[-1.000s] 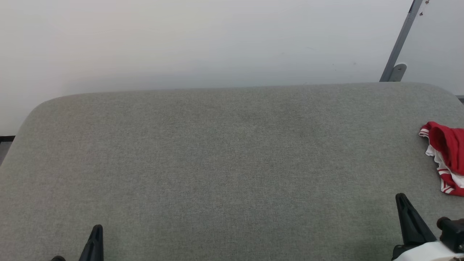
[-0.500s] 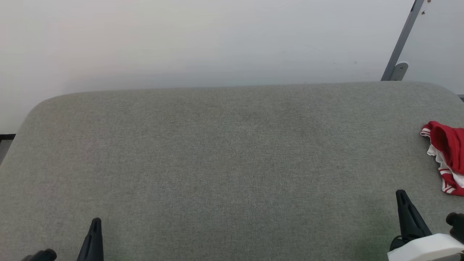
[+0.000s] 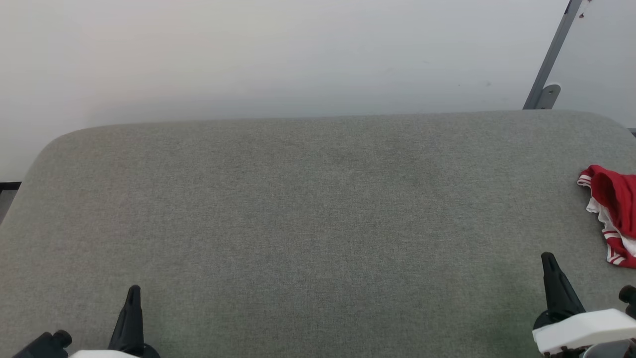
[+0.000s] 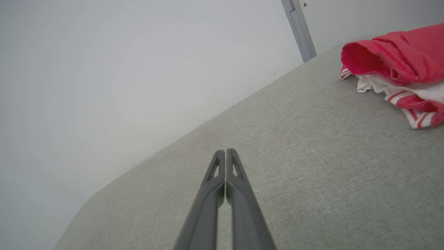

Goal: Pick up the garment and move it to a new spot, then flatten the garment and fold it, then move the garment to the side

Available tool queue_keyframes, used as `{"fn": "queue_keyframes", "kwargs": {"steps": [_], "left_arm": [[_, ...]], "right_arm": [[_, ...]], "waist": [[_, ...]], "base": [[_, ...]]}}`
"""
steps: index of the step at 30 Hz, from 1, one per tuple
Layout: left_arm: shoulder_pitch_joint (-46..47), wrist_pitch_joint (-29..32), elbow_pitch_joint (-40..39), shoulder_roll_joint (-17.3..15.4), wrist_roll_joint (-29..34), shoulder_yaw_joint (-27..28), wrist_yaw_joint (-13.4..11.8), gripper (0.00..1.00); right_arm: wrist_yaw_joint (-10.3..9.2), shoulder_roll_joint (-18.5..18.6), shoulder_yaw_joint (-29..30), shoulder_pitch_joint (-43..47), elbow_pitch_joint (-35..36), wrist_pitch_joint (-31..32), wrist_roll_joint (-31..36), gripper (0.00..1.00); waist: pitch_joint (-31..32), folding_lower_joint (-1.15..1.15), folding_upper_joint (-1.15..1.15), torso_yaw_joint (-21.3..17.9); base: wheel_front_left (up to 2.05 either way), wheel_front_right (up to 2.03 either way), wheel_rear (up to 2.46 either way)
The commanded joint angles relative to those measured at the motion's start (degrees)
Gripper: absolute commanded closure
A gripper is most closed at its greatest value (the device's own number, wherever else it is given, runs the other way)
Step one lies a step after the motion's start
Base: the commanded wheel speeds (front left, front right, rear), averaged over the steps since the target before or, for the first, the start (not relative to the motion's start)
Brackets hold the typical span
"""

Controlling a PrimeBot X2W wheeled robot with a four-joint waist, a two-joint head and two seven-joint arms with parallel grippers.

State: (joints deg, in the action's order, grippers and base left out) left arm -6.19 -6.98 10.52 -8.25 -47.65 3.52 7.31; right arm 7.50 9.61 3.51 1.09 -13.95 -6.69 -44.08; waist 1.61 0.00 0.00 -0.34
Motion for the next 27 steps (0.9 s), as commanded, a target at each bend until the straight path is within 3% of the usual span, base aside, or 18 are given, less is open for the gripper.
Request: {"fn": "queue_keyframes", "kwargs": {"steps": [1, 27], "left_arm": [[1.52, 0.33, -0.58, -0.24, -1.58, 0.36, 0.08, 1.00], [5.95, 5.32, 0.92, 1.77, -18.25, 1.29, 0.15, 1.00]], "right_arm": [[0.00, 0.22, 0.24, -1.59, 0.58, 0.25, -1.38, 1.00], [0.00, -2.48, 1.40, -3.91, 0.37, 5.32, -19.38, 1.00]], "waist": [[-0.01, 0.00, 0.00, 0.00], [-0.53, 0.00, 0.00, 0.10]], "base": [[0.00, 0.00, 0.00], [0.00, 0.00, 0.00]]}}
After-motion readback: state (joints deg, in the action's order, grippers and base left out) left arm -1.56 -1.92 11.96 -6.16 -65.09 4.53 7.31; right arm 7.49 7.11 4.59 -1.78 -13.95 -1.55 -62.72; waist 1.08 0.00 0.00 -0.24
